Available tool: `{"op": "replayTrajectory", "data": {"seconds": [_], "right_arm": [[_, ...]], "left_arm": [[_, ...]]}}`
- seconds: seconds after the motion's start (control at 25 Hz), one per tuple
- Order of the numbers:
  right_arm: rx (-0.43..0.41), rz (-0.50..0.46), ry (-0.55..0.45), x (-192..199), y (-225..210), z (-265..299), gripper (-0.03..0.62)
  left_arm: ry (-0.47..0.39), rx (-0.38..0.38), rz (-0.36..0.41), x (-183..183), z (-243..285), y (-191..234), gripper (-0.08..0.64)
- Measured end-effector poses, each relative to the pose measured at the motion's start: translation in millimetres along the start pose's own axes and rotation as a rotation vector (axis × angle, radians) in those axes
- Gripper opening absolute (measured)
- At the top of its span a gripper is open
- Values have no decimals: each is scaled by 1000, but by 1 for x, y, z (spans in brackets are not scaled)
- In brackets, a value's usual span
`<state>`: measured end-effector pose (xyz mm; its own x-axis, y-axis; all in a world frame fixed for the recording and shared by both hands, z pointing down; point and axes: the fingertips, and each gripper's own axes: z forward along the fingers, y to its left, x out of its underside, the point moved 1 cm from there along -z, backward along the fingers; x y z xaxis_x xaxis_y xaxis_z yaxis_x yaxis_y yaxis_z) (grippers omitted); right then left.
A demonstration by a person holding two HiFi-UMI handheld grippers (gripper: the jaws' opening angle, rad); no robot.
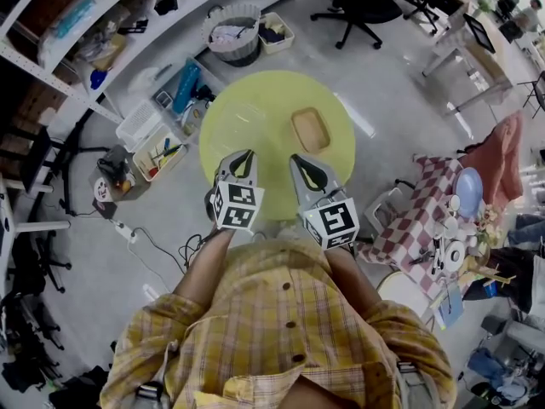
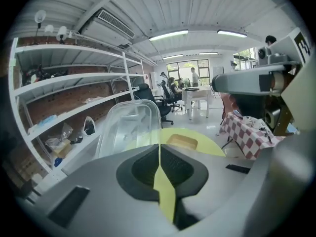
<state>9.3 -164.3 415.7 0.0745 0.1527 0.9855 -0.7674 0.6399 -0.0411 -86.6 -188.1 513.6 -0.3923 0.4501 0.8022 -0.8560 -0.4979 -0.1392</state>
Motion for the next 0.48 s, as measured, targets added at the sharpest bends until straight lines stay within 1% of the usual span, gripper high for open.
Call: {"op": "replayTrajectory", "data": {"seconds": [0.28,0.48], "right_arm": [[13,7,-6,3,-1,-2,-3],[14,10,-9,6,1,0,-3]], "left_arm": [[-60,-5,-2,-7,-12,-4,12],[-110,-32,-9,-14,-27,-1,12]]}}
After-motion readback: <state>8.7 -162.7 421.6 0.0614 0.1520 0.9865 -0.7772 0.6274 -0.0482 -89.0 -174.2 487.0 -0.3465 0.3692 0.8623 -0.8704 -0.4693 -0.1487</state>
